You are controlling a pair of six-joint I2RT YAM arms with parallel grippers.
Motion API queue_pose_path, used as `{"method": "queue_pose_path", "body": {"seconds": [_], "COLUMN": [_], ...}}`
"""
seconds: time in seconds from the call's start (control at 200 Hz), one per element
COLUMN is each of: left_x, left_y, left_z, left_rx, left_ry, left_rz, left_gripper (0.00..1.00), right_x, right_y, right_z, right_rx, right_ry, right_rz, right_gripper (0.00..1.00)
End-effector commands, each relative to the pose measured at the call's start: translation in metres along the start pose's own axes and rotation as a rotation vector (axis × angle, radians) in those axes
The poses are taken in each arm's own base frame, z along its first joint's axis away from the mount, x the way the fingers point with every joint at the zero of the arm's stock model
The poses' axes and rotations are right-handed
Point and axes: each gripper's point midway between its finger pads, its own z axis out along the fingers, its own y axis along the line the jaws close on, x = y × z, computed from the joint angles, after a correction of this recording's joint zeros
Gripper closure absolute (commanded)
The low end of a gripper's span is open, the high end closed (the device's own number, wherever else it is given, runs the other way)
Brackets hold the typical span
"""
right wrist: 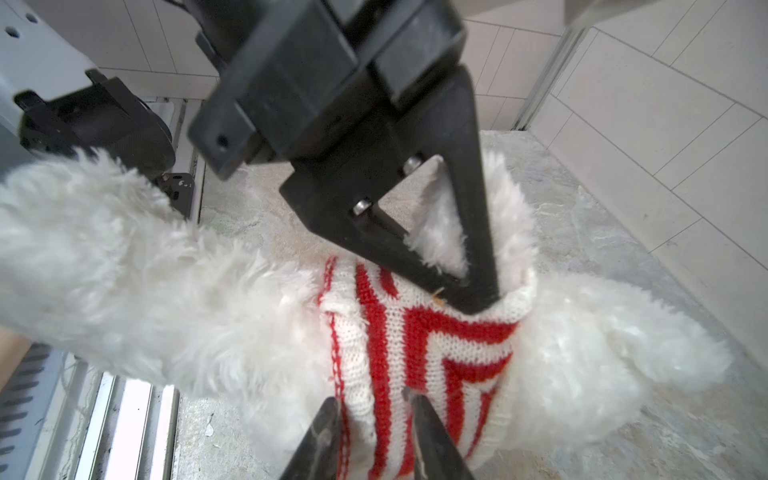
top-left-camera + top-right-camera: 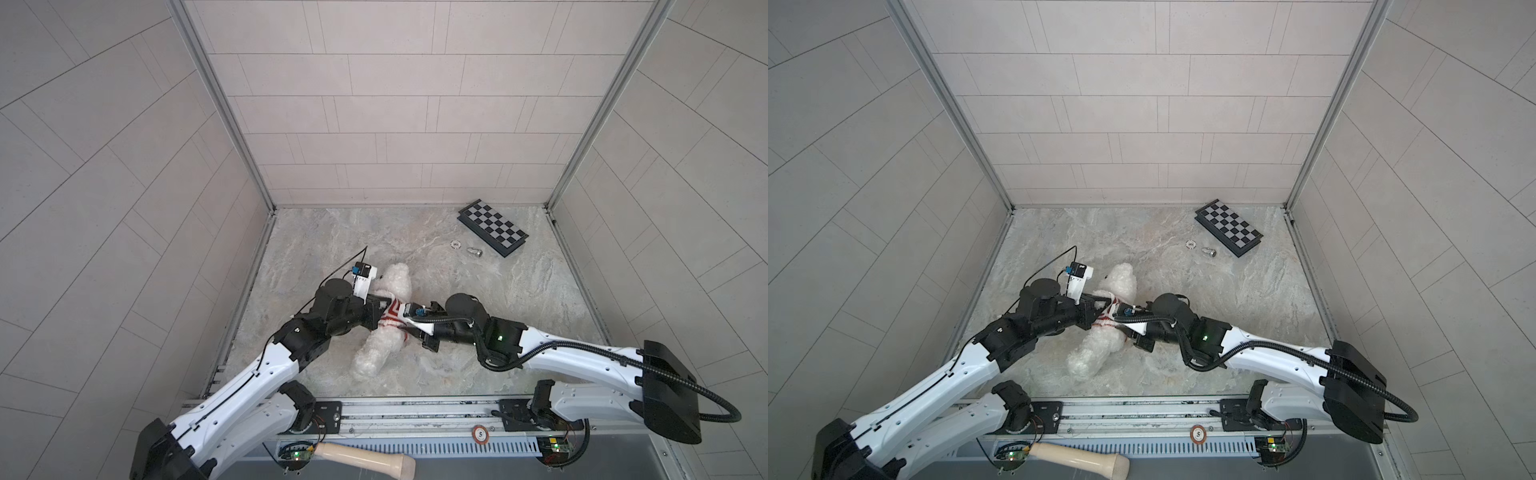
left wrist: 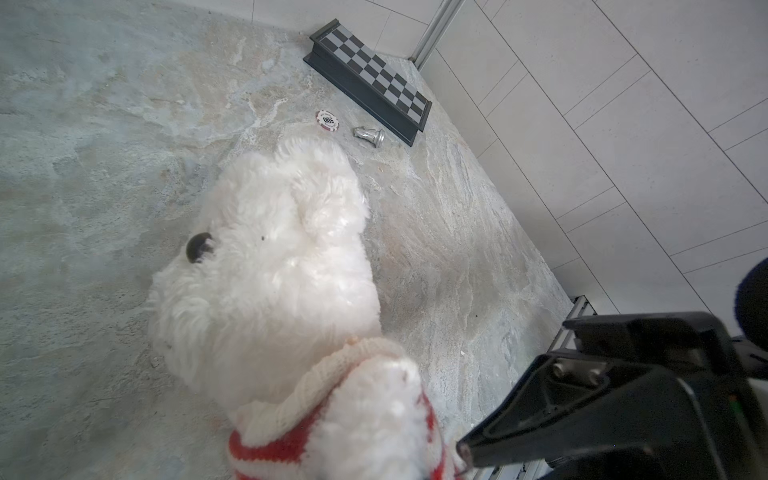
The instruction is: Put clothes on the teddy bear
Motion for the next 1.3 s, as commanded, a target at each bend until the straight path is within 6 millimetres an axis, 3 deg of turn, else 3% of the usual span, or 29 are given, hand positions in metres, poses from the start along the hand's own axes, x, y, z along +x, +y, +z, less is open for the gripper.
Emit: {"method": "queue_pose_path", "body": {"seconds": [0.0, 0.125, 0.29, 0.37, 0.476, 0.596, 0.681, 0.961, 1.176, 1.191, 1.297], "left_x": [-0.020, -0.021, -0.018, -0.016, -0.009, -0.005, -0.008, -0.001, -0.006, -0.006, -0.010], "left_y": [-0.013, -0.015, -0.014, -0.011, -0.005, -0.001, 0.001, 0.007, 0.008, 0.009, 0.018], "left_z": [-0.006, -0.005, -0.003, -0.001, 0.004, 0.006, 0.005, 0.011, 0.006, 0.005, 0.002], "left_rx": [0.028, 0.031, 0.029, 0.025, 0.010, -0.002, -0.014, -0.040, -0.055, -0.061, -0.097], "left_ry": [-0.053, -0.052, -0.041, -0.040, -0.025, -0.026, -0.040, 0.005, -0.018, -0.019, -0.034], "left_rz": [0.030, 0.032, 0.024, 0.016, -0.007, -0.020, -0.017, -0.024, -0.030, -0.033, -0.071], "left_gripper": [1.00, 1.00, 1.00, 0.91, 0.84, 0.68, 0.64, 0.80, 1.00, 1.00, 1.00], "right_x": [-0.012, -0.008, 0.004, 0.014, 0.022, 0.030, 0.034, 0.036, 0.033, 0.045, 0.061], "right_y": [0.003, 0.002, -0.005, -0.005, -0.002, 0.000, 0.005, 0.005, 0.009, 0.013, 0.034], "right_z": [0.003, 0.006, 0.008, 0.012, 0.016, 0.017, 0.018, 0.018, 0.015, 0.015, 0.014], "right_rx": [-0.022, -0.018, 0.032, 0.034, 0.025, 0.018, -0.002, 0.000, -0.015, -0.027, -0.072], "right_ry": [-0.034, -0.024, 0.001, 0.025, 0.038, 0.053, 0.057, 0.052, 0.045, 0.066, 0.114], "right_rz": [-0.041, -0.047, -0.050, -0.055, -0.055, -0.055, -0.062, -0.062, -0.040, -0.034, -0.068], "right_gripper": [0.66, 0.66, 0.93, 1.00, 1.00, 1.00, 1.00, 1.00, 1.00, 1.00, 1.00]}}
